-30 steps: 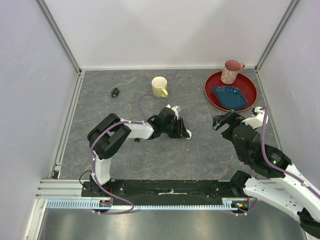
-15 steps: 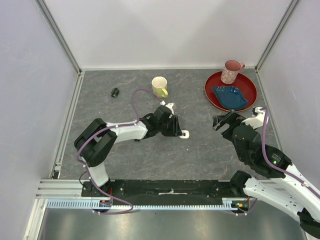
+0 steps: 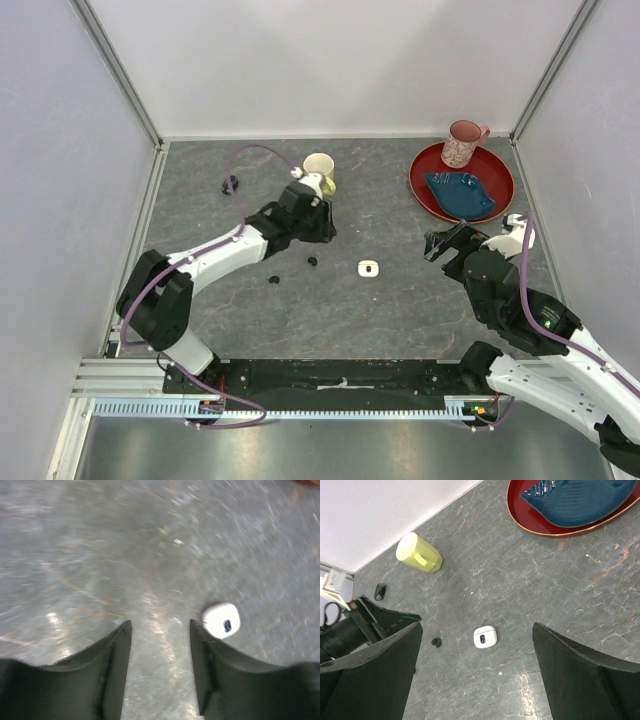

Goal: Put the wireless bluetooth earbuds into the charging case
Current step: Pick up the charging case at the center of the board.

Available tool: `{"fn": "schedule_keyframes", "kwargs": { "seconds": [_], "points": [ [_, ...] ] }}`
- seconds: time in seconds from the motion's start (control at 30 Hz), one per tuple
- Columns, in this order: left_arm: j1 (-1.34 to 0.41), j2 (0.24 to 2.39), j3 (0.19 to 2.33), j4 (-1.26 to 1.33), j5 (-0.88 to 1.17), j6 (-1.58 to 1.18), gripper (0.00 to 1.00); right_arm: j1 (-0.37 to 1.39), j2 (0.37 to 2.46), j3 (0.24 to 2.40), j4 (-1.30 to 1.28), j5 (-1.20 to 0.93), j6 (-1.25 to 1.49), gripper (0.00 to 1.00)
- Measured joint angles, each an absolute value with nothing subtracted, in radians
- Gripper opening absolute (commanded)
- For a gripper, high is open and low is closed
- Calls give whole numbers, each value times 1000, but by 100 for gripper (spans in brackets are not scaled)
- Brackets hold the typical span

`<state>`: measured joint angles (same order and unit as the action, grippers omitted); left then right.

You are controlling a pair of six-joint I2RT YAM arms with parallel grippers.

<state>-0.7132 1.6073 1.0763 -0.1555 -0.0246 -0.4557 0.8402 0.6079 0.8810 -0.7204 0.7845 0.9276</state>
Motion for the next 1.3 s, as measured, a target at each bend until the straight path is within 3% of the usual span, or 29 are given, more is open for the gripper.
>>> {"fn": "schedule_keyframes", "kwargs": {
  "seconds": [0.07,0.27,0.37,0.47,0.77,0.87,1.3],
  "points": [
    [-636,1591,1076,-168,-27,-425,73,840,608,881,-720,786,927,98],
    [-454,1579,1127,-262,-52,-311,76,840,614,881,-720,796,920,98],
    [-384,1579,1179,-305,-68,-243,86,840,627,881,-717,800,907,98],
    [-316,1604,1251,-321,-69,-141,88,840,644,881,-712,803,890,98],
    [-160,1810,1462,-392,-101,121,90,840,666,881,-706,802,854,98],
    [-104,1889,1519,-430,-92,166,85,840,682,881,-698,802,842,98],
    [-37,2178,1743,-529,-42,201,83,840,785,881,-659,757,799,98]
  ]
}}
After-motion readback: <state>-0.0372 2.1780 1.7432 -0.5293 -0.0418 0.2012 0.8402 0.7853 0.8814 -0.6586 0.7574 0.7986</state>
